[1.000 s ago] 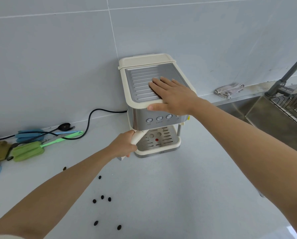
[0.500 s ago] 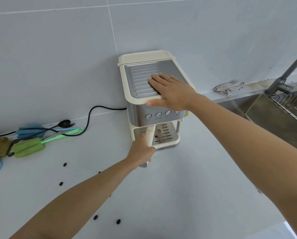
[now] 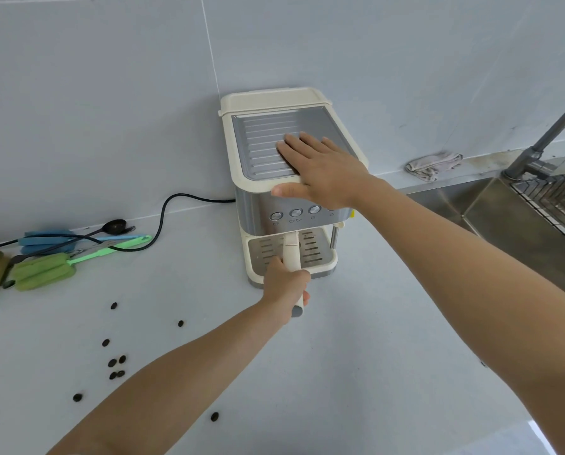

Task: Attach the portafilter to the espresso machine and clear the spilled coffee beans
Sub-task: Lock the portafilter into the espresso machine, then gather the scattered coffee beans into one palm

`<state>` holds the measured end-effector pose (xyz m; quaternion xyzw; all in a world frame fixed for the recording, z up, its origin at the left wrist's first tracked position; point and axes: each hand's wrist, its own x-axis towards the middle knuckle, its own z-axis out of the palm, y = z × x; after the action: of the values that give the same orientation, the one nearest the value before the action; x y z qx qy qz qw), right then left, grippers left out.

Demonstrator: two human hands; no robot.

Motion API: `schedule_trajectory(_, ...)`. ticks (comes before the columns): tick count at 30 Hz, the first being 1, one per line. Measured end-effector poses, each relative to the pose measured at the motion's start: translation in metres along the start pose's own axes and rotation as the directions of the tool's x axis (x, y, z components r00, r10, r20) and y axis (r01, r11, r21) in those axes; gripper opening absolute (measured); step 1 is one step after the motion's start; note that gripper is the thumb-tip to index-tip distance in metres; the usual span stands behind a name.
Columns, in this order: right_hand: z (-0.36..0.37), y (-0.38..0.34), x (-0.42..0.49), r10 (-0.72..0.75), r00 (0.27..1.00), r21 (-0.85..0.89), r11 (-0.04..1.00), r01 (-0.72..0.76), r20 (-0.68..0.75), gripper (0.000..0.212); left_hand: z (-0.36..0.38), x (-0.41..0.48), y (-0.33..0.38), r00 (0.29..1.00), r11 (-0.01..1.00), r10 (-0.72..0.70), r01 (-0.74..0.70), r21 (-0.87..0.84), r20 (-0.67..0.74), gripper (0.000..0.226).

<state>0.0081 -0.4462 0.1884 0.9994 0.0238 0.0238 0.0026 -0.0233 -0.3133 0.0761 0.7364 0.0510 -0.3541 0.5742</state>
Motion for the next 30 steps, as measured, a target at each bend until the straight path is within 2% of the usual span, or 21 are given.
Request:
schedule_trajectory(7, -0.001, 0.001, -0.001, -0.01, 1.0, 0.002, 1.0, 0.01, -0.009, 0.076, 0.017, -0.004, 0.0, 0.994, 1.0, 0.019, -0.019, 0.005, -0.103, 0.021)
schedule_trajectory(12, 0.0, 0.0, -0.001, -0.004, 1.0, -0.002, 1.0, 0.004, -0.01, 0.076, 0.021, -0.007, 0.0, 0.991, 0.999, 0.04, -0.04, 0.005, -0.124, 0.021)
schedule_trajectory(19, -0.002, -0.002, -0.005, -0.002, 1.0, -0.021, 1.0, 0.002, -0.014, 0.074, 0.012, -0.007, 0.001, 0.997, 0.992, 0.07, -0.067, 0.111, -0.021, 0.022)
schedule_trajectory(22, -0.003, -0.002, -0.006, 0.001, 1.0, -0.03, 1.0, -0.001, -0.014, 0.074, 0.006, -0.007, 0.001, 0.992, 0.966, 0.115, -0.123, 0.227, 0.05, 0.034)
schedule_trajectory(24, -0.003, -0.005, -0.007, 0.012, 1.0, -0.023, 1.0, -0.012, -0.013, 0.074, -0.003, -0.009, 0.001, 0.986, 0.909, 0.133, -0.162, 0.384, 0.101, 0.045)
schedule_trajectory(27, -0.001, -0.012, -0.011, 0.048, 0.998, -0.01, 0.999, -0.049, -0.046, 0.073, -0.025, -0.009, 0.0, 0.967, 0.723, 0.112, -0.238, 0.649, 0.23, 0.06)
schedule_trajectory(30, -0.003, -0.024, -0.015, 0.097, 0.995, 0.001, 0.995, -0.097, -0.039, 0.071, -0.054, -0.007, -0.002, 0.93, 0.563, 0.135, -0.356, 0.746, 0.342, 0.058)
